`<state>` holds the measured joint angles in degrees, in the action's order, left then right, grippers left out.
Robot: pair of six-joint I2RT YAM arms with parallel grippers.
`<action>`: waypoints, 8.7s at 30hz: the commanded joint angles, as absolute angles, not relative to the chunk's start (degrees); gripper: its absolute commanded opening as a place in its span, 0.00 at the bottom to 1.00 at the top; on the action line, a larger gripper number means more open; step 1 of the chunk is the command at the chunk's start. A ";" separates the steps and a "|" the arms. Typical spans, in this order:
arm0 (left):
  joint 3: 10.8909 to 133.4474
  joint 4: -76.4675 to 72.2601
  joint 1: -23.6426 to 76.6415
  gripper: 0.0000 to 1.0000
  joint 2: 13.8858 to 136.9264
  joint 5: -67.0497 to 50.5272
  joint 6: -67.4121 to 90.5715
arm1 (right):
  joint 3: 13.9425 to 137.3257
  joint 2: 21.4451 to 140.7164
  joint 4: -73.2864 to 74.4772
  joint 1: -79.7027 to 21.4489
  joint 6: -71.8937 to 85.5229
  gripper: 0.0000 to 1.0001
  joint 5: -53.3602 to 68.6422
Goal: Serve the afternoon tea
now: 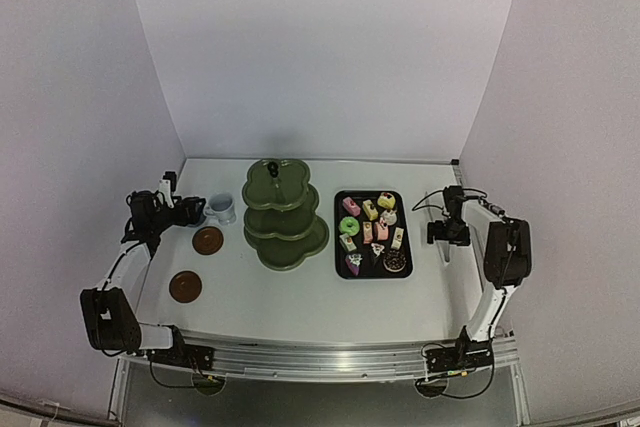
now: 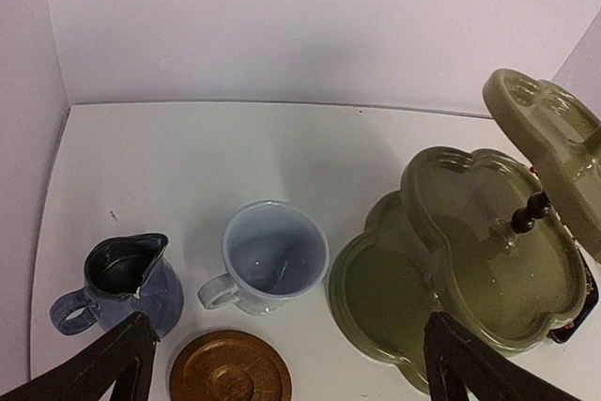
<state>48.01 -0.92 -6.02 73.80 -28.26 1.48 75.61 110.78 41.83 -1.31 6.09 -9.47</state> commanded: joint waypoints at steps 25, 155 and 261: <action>50.09 -1.67 -5.80 0.99 73.56 -29.34 -5.17 | 84.21 121.06 43.77 2.20 5.28 0.51 -5.51; 35.67 -1.53 -3.71 0.99 56.29 -36.20 -11.00 | 105.16 104.21 63.18 -41.51 19.81 0.13 -9.37; 33.66 1.67 -3.71 0.99 54.45 -38.08 -14.85 | 80.86 95.61 67.57 -55.57 35.03 0.43 -8.40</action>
<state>33.19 1.08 -4.01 55.00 -37.43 -13.74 80.82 94.85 68.45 -55.33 34.61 -8.84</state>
